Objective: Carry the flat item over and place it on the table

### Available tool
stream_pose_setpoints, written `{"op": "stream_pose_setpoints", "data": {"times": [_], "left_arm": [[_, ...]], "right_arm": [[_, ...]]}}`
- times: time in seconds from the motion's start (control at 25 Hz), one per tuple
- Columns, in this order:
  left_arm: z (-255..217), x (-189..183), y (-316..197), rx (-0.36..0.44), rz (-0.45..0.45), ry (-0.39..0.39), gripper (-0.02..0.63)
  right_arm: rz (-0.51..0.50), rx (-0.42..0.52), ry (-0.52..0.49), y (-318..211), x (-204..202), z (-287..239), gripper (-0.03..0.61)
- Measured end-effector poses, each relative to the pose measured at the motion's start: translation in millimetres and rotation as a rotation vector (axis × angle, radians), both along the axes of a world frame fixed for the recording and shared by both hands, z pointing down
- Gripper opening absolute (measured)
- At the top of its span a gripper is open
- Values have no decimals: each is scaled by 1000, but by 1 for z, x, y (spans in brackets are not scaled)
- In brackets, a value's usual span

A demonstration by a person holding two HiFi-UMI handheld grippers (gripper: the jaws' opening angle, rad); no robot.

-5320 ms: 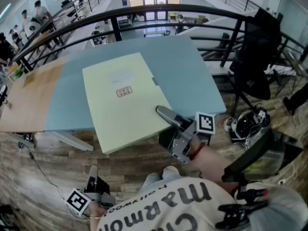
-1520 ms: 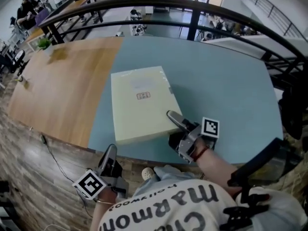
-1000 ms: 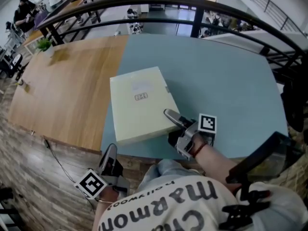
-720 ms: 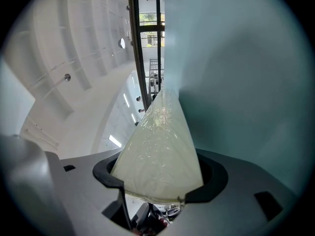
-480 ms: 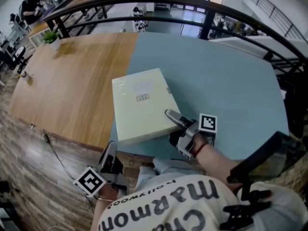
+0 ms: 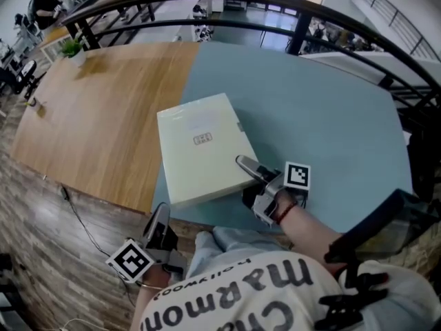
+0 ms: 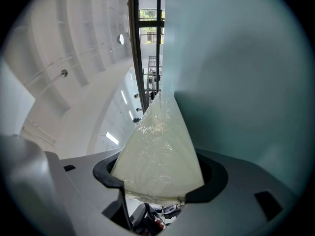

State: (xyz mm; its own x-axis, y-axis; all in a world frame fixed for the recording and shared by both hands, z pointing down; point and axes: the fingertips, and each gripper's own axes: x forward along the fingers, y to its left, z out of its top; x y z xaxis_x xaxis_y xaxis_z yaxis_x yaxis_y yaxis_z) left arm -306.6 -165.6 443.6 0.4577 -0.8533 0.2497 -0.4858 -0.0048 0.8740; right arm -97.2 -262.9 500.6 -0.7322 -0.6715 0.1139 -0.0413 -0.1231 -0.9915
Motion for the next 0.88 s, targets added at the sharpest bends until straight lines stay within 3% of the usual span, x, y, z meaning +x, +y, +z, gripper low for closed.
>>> {"op": "stream_pose_setpoints", "data": {"times": [0.44,0.88], "left_arm": [[8,13,14,-18,-61,12,3],[4,20,33,-7,-107,20,3]], "right_arm": [[-37,-6,92,2,10,19,313],[-60,-5,112,1,9,19,313]]}}
